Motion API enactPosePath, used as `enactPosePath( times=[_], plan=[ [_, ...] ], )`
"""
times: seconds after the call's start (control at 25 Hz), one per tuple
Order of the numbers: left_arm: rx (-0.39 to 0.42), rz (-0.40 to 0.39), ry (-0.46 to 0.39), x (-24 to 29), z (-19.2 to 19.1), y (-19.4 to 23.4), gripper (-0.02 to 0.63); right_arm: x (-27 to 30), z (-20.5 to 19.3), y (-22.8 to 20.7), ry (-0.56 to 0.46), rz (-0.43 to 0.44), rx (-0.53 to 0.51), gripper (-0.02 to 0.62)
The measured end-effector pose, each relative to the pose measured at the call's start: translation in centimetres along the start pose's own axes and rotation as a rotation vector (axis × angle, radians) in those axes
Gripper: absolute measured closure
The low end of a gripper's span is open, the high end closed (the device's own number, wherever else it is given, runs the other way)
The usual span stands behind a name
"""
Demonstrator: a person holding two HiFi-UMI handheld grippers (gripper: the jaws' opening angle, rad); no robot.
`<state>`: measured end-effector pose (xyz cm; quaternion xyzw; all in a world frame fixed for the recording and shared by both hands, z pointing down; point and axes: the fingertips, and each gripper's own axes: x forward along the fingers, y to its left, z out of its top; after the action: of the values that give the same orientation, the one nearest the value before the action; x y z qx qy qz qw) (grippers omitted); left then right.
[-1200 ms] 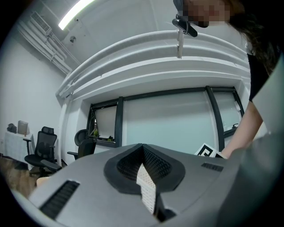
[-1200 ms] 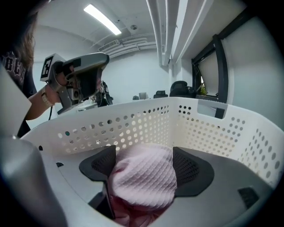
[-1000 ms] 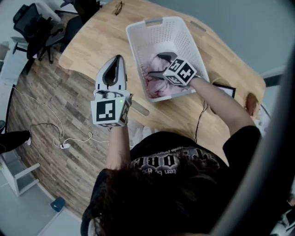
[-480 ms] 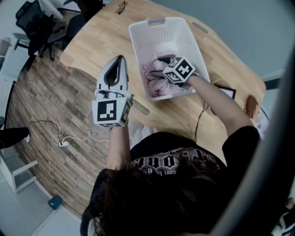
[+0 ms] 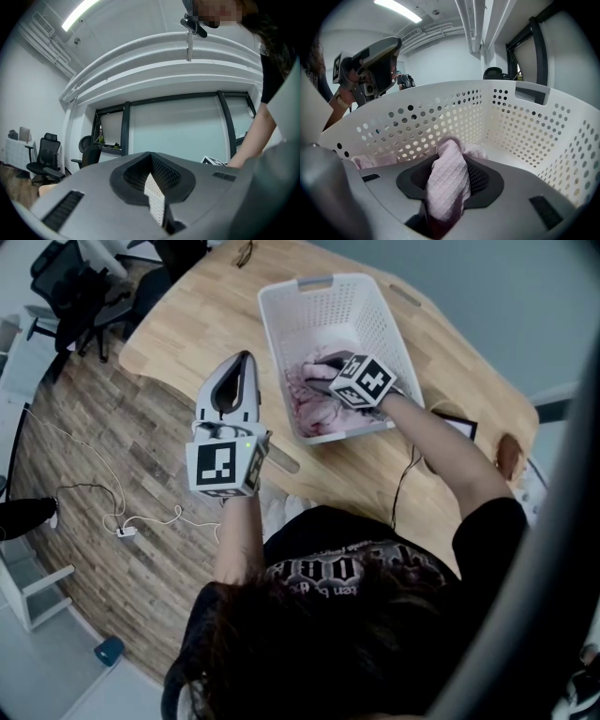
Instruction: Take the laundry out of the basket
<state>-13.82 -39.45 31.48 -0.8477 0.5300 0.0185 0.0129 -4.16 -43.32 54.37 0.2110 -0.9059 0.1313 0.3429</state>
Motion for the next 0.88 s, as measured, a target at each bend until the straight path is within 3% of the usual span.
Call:
enactPosePath(
  times=[0.32,0.88],
  plan=[
    [0.004,-0.001,-0.004,0.5,-0.6,-0.2,0.606,-0.4,0.5,-0.2,-0.006,-0.012,-0.034,0.472],
    [0.020,-0.023,-0.022,1.0,-0.8,0.6,0.606,-1.0,1.3,-0.2,-0.019,-0.031,-0.033,0.480]
  ],
)
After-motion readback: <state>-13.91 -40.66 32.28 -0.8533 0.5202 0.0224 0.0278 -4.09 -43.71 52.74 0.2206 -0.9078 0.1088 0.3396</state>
